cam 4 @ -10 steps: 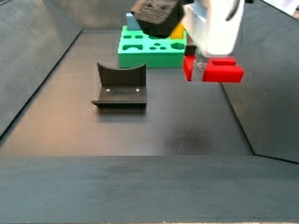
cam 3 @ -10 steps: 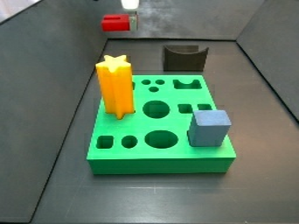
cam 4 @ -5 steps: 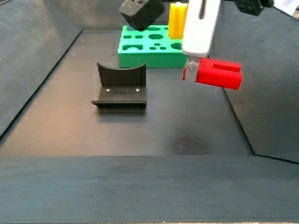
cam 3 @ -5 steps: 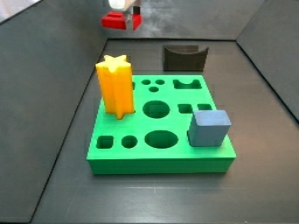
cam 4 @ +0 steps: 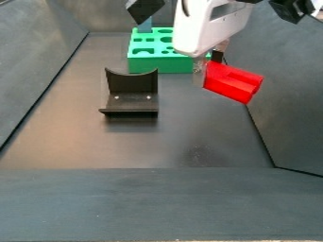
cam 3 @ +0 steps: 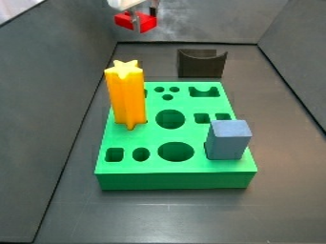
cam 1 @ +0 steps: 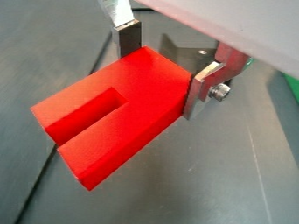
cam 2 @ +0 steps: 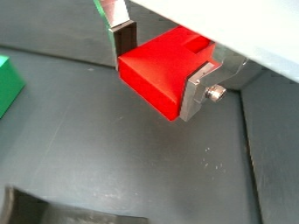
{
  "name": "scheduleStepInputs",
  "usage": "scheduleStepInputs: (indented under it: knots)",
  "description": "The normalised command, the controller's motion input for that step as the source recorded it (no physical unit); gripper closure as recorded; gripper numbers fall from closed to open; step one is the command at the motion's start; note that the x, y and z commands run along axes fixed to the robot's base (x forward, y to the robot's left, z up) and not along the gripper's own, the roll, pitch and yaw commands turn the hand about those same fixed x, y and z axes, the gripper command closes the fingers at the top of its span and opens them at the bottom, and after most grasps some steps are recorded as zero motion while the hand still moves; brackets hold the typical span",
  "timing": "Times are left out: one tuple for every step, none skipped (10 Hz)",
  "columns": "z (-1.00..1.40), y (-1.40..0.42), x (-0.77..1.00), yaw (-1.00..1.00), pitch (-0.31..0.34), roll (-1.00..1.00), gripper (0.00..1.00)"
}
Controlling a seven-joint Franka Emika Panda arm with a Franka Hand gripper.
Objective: Pick up the double-square object. Move up. Rotate the double-square object. Place the double-square object on the fixture. Regrasp the double-square object. Move to above the board. Insert the double-square object.
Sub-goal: Rotate the double-square object.
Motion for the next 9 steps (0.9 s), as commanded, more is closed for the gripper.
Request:
scheduleStepInputs:
  knots:
    - [-0.04, 0.02, 0.02, -1.00, 0.005, -0.02, 1.00]
    - [-0.04, 0.02, 0.02, -1.00, 0.005, -0.02, 1.00]
    - [-0.04, 0.02, 0.02, -1.00, 0.006, -0.02, 1.00]
    - [-0.04, 0.02, 0.02, -1.00, 0.007, -0.03, 1.00]
    - [-0.04, 0.02, 0.02, -1.00, 0.007, -0.03, 1.00]
    - [-0.04, 0.02, 0.02, -1.00, 0.008, -0.03, 1.00]
    - [-0.04, 0.02, 0.02, -1.00, 0.009, -0.04, 1.00]
    - [-0.04, 0.02, 0.02, -1.00, 0.010, -0.04, 1.00]
    - [-0.04, 0.02, 0.02, -1.00, 0.013, -0.05, 1.00]
